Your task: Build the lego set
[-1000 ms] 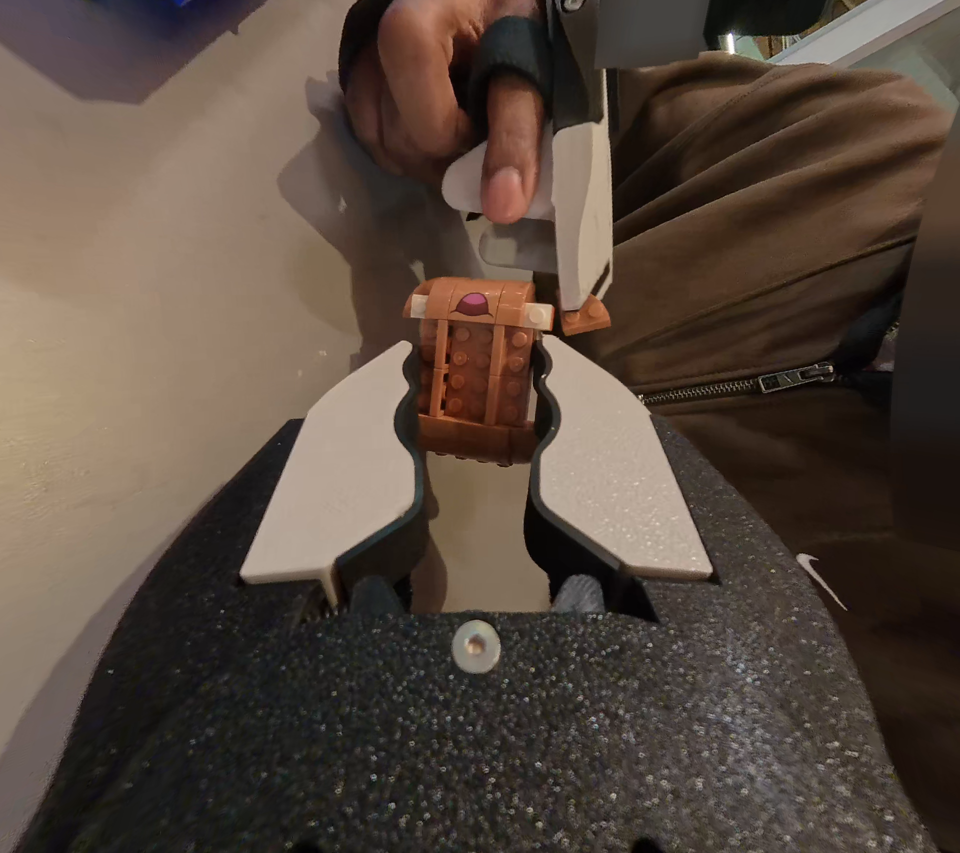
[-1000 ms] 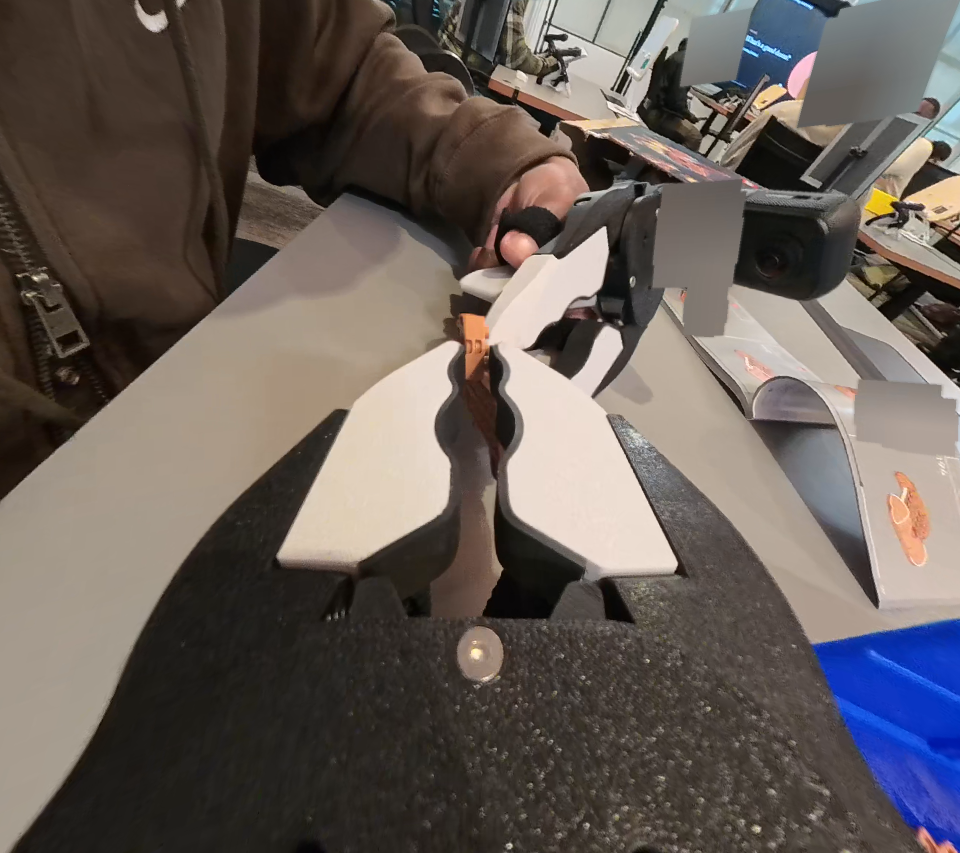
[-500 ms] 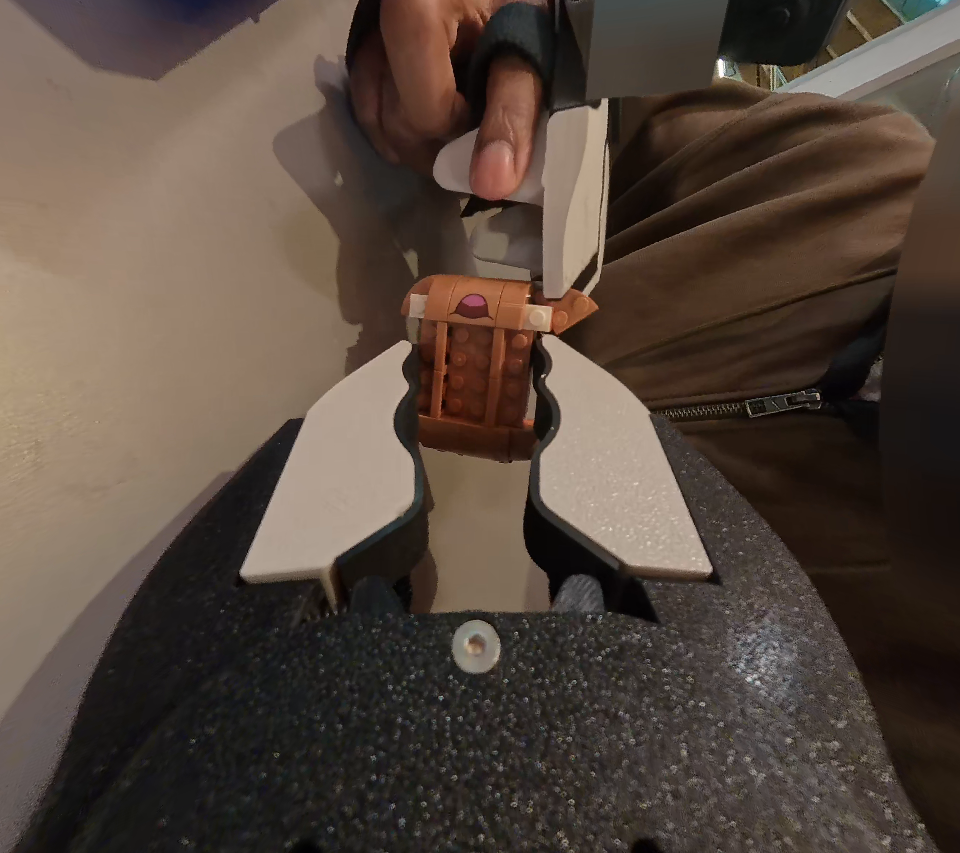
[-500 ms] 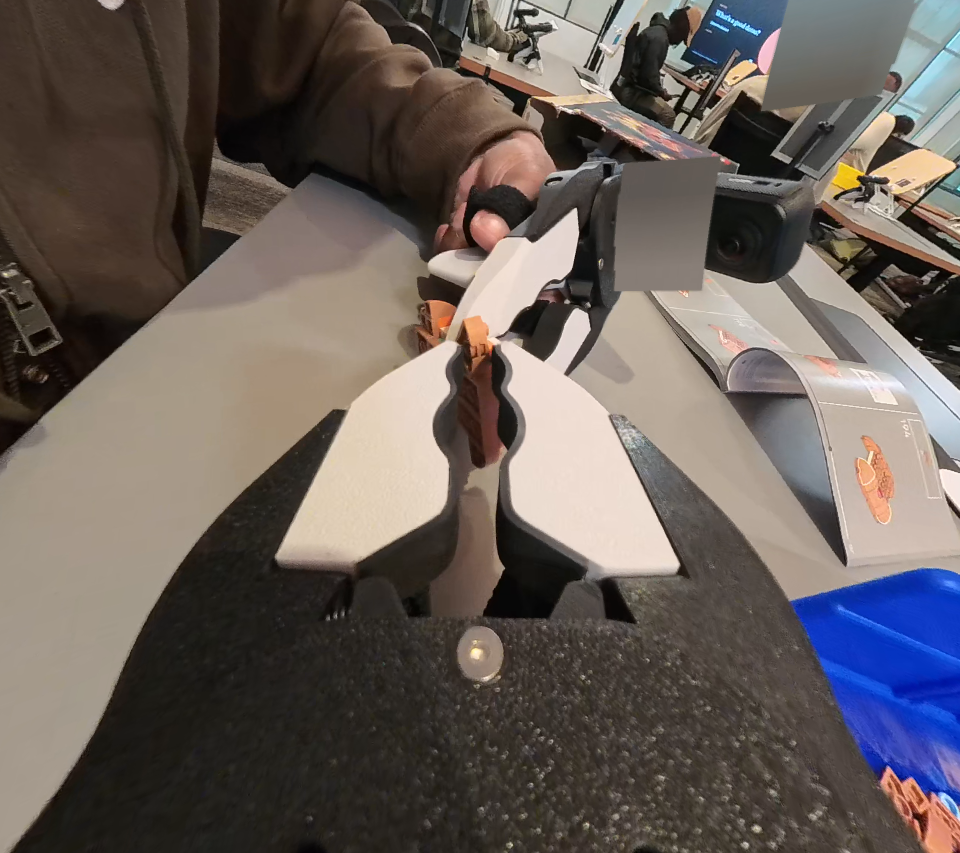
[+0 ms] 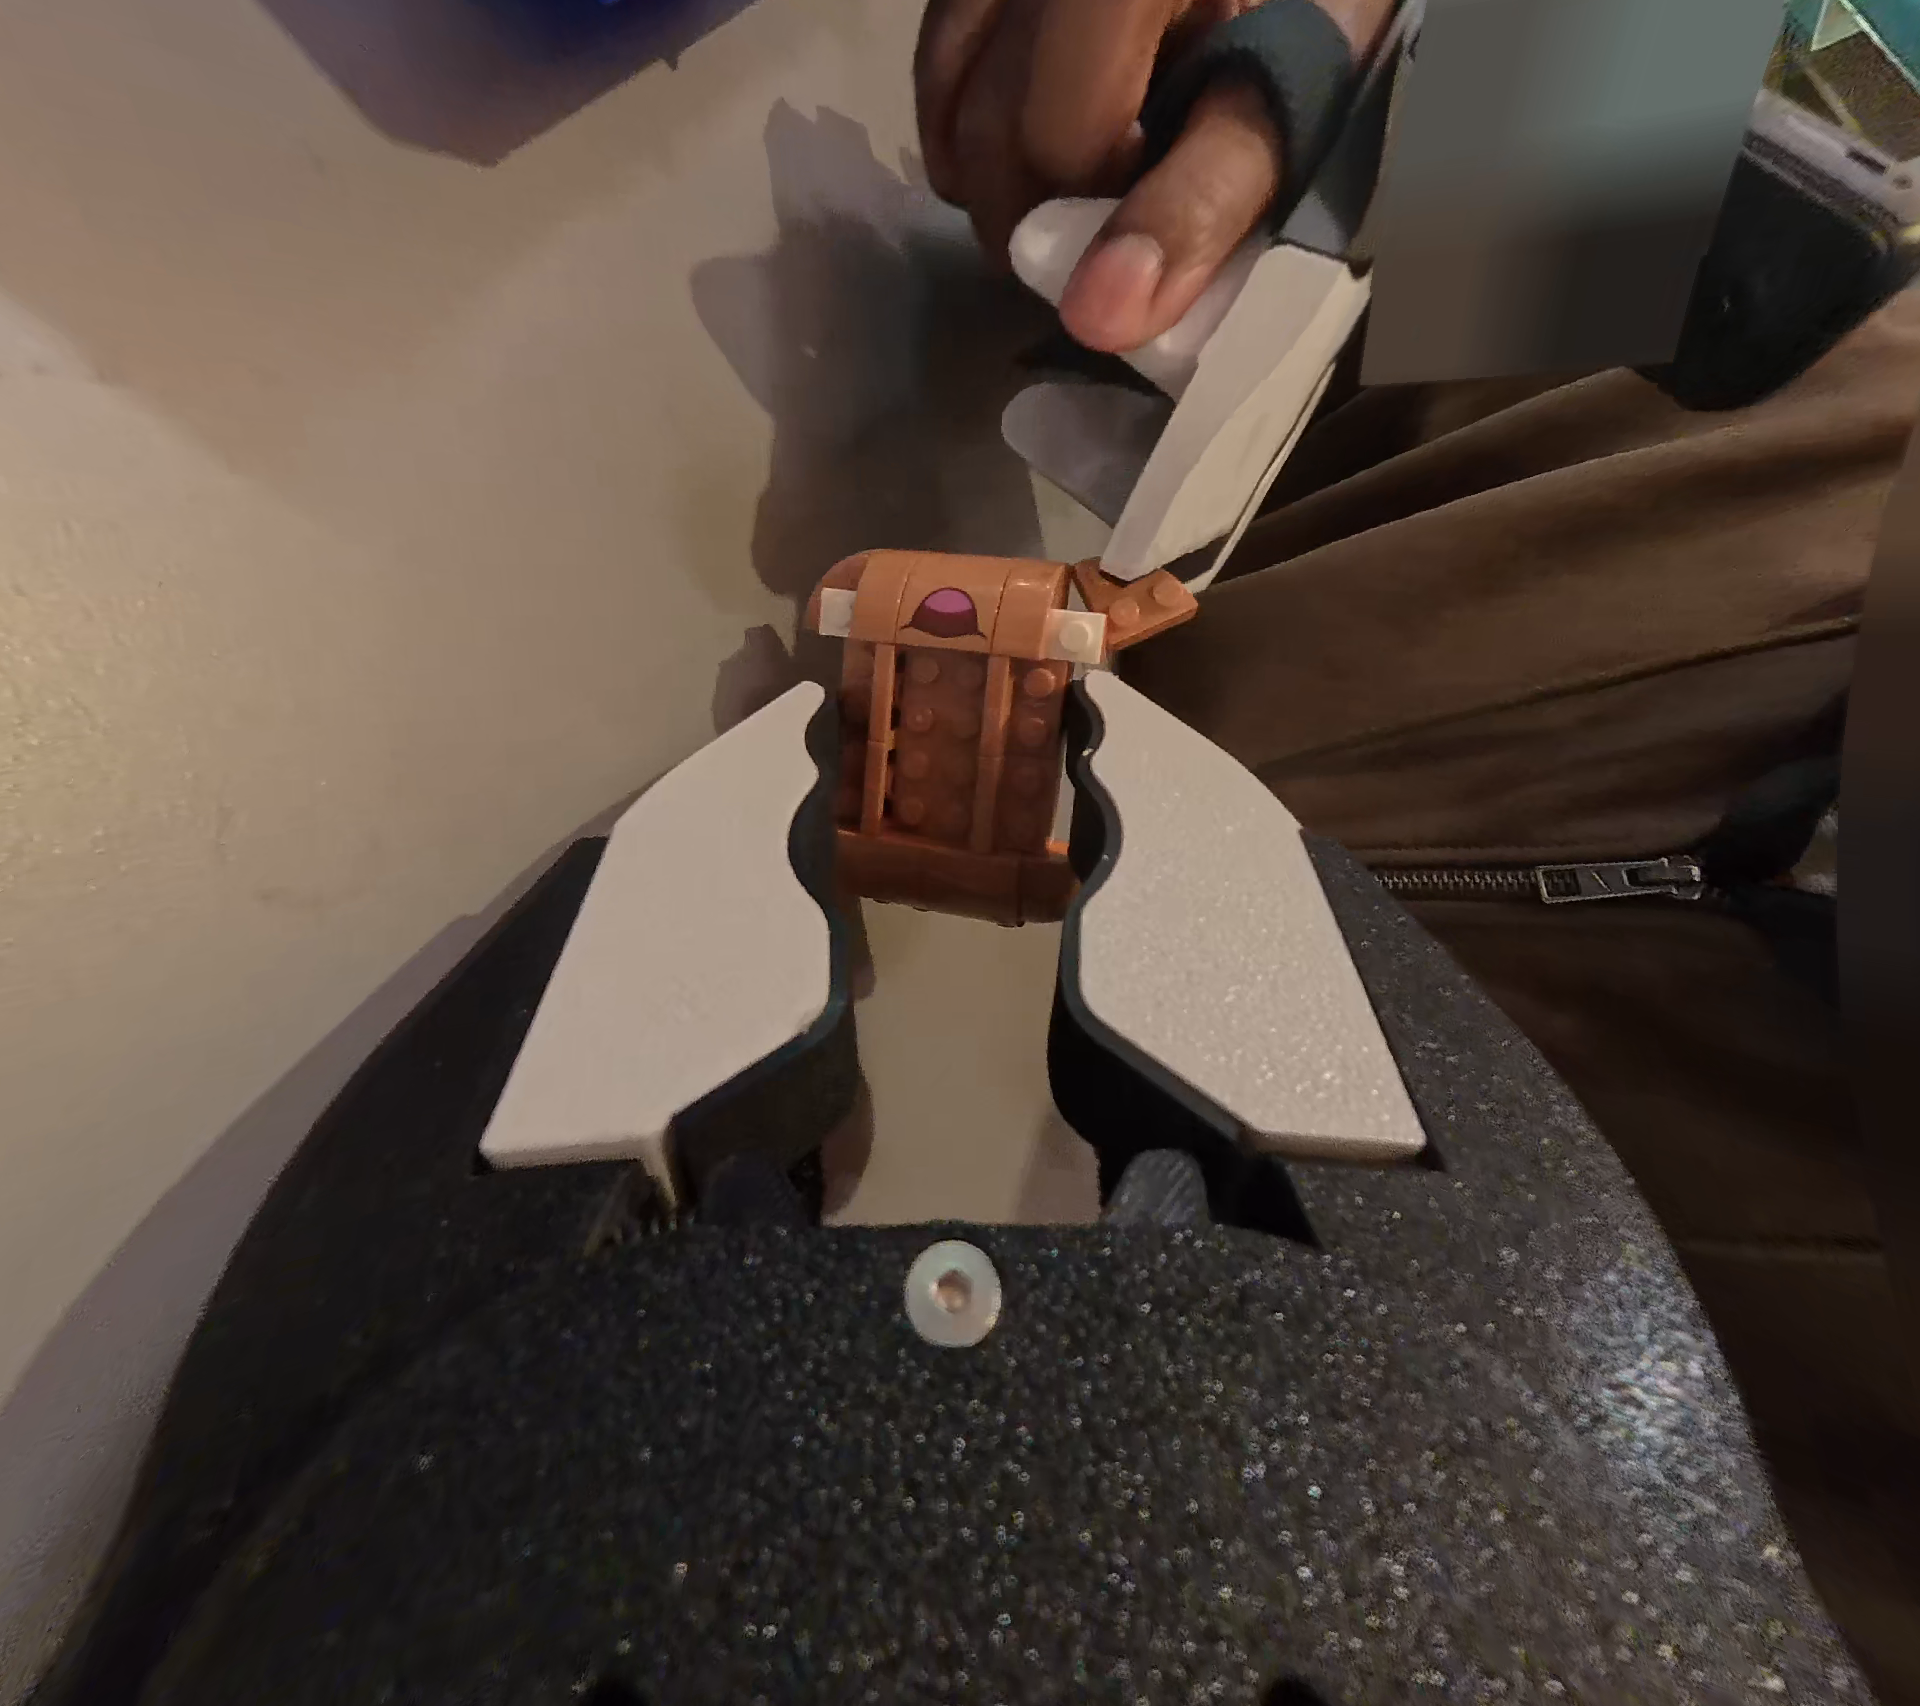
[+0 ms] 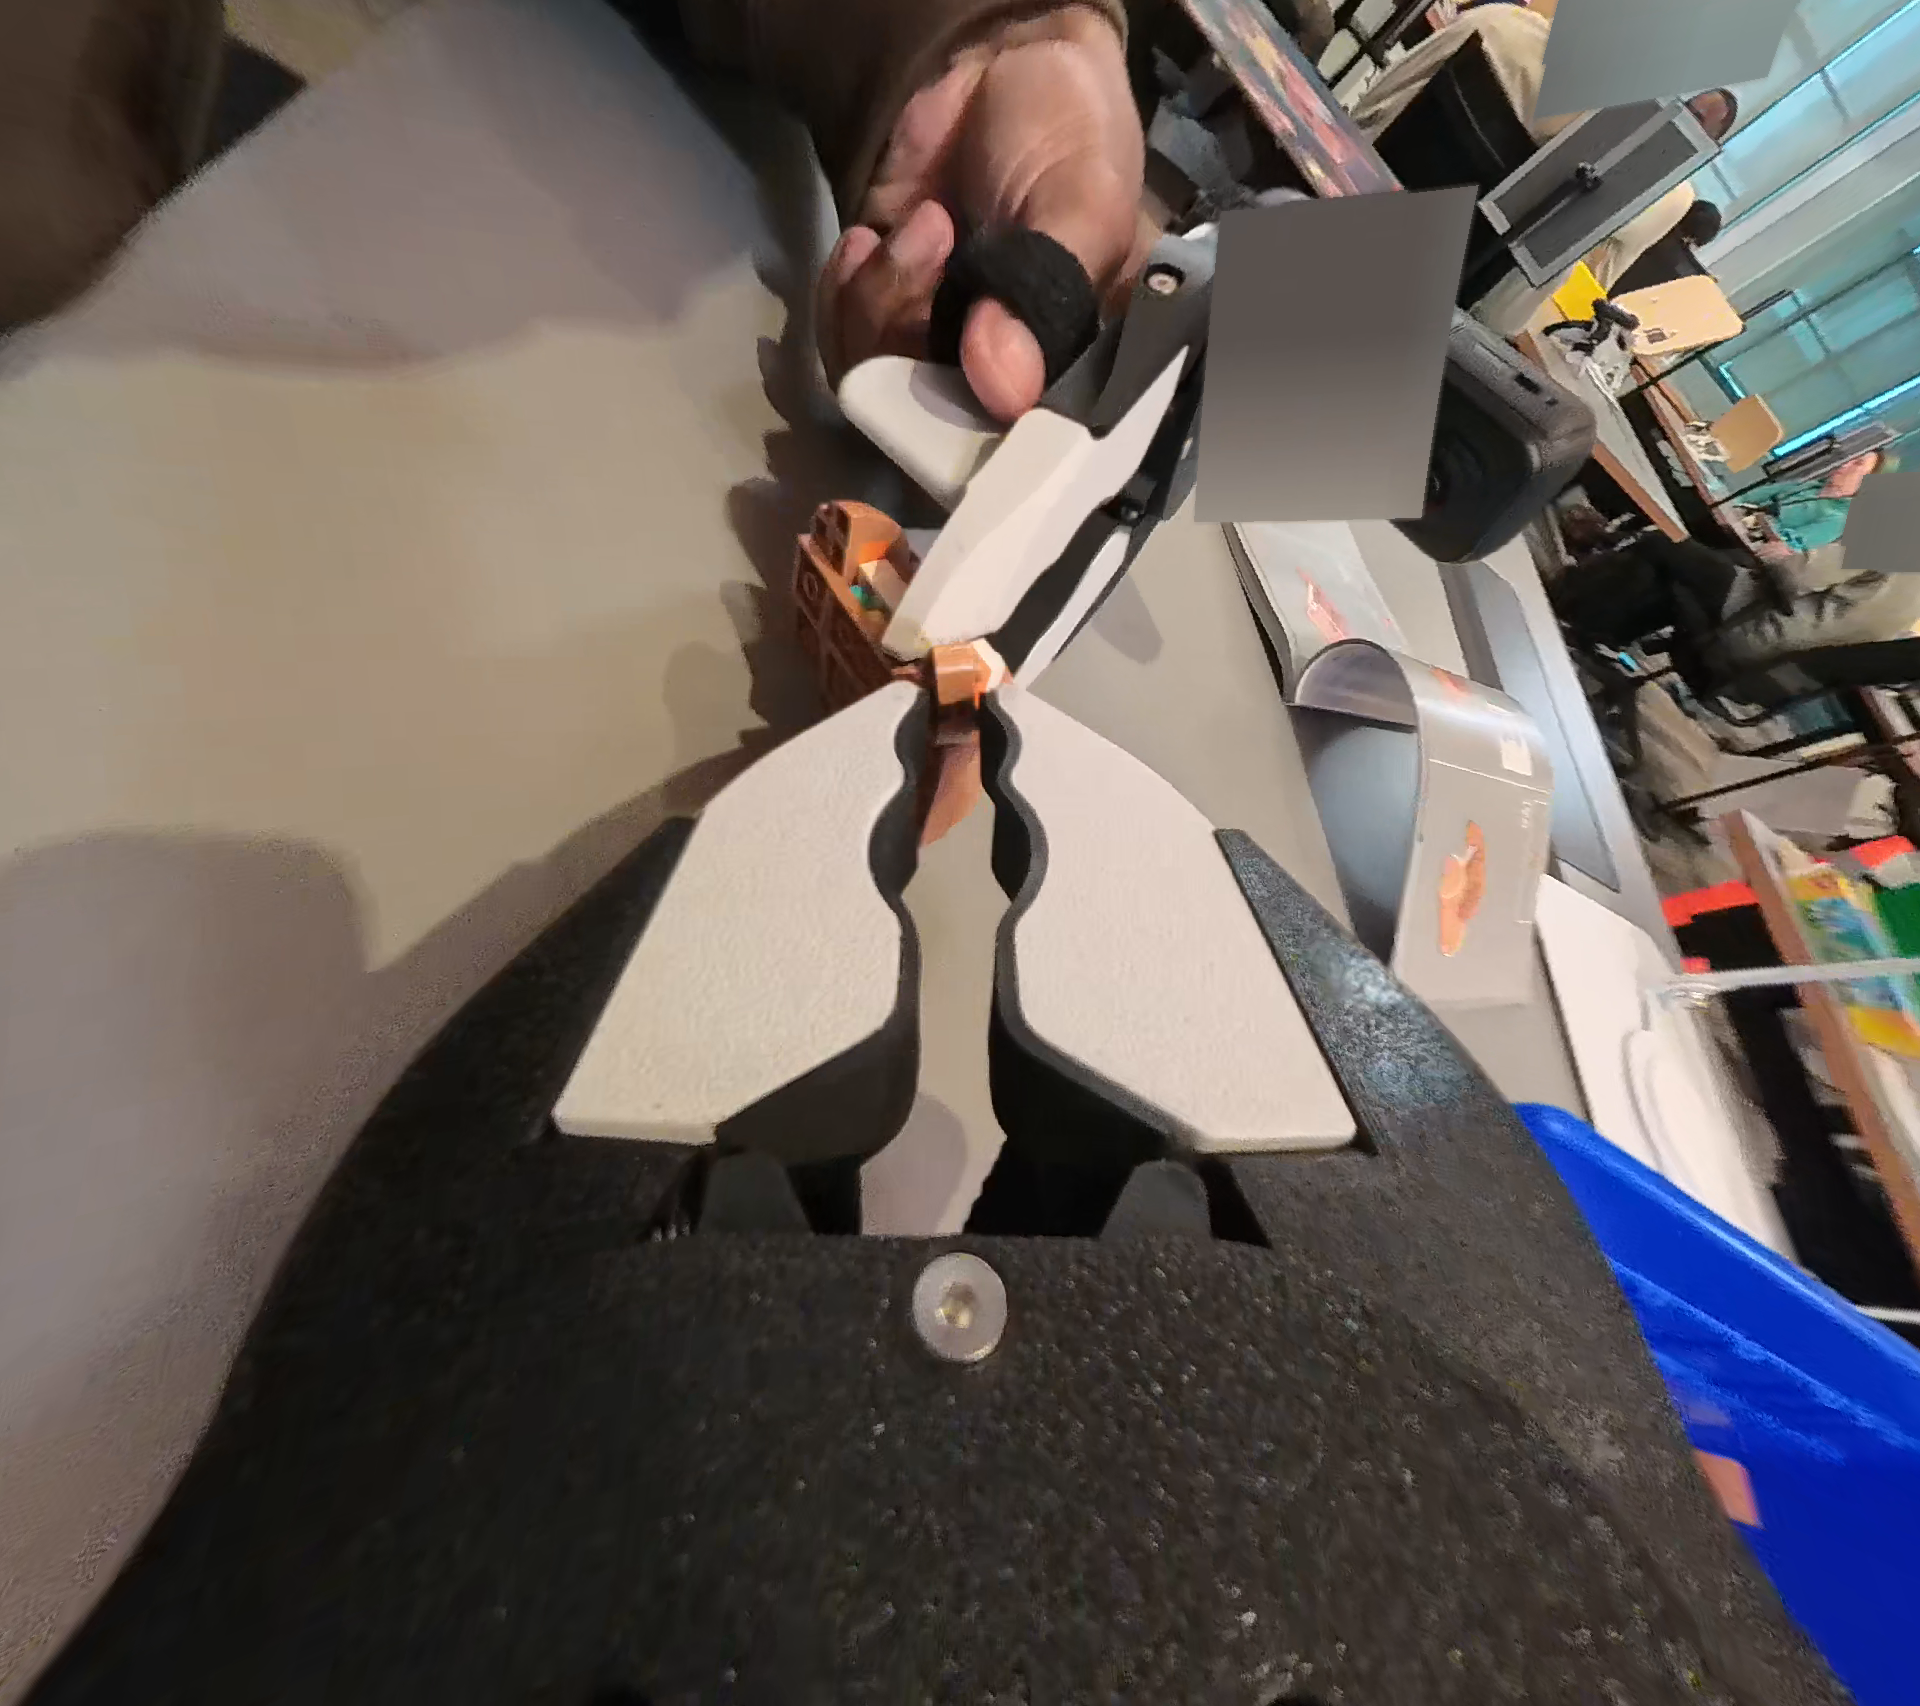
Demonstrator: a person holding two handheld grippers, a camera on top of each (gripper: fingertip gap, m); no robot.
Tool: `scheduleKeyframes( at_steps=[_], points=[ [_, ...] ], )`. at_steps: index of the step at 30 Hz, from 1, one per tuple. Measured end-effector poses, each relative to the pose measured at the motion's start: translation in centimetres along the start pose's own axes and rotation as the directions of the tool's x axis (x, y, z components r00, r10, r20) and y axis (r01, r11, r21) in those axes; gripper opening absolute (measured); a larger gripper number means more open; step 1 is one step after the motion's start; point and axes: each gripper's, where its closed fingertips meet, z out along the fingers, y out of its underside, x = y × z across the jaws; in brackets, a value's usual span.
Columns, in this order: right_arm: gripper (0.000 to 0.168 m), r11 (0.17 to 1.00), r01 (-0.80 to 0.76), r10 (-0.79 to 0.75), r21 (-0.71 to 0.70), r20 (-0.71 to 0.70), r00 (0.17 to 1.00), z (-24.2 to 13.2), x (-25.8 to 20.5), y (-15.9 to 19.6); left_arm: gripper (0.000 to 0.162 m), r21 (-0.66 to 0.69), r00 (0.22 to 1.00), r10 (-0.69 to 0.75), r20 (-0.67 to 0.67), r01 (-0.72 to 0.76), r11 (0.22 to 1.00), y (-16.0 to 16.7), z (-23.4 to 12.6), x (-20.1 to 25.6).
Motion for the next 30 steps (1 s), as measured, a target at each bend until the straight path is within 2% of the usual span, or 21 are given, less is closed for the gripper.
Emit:
scheduleKeyframes(
  at_steps=[8, 15, 25, 30],
  points=[
    [0.008, 0.971, 0.173, -0.171, -0.162, 0.029, 0.985, -0.25, -0.44, 0.67, 0.041, -0.014, 0.999, 0.012, 0.047, -0.012, 1.000, -0.02, 0.27, -0.27],
    [0.008, 0.966, 0.212, -0.206, -0.147, 0.059, 0.977, 0.04, -0.84, 0.23, 0.041, -0.024, 0.998, 0.021, 0.051, -0.020, 1.000, 0.11, 0.47, -0.05],
    [0.015, 0.979, 0.170, -0.168, -0.112, 0.027, 0.985, 0.05, -0.36, 0.13, 0.041, -0.034, 0.999, 0.018, 0.045, -0.017, 0.999, 0.27, 0.30, 0.15],
    [0.018, 0.984, 0.154, -0.149, -0.088, 0.065, 0.987, 0.15, -0.56, 0.09, 0.041, -0.061, 0.998, 0.032, 0.057, -0.029, 0.998, 0.51, 0.37, 0.12]
  ],
)
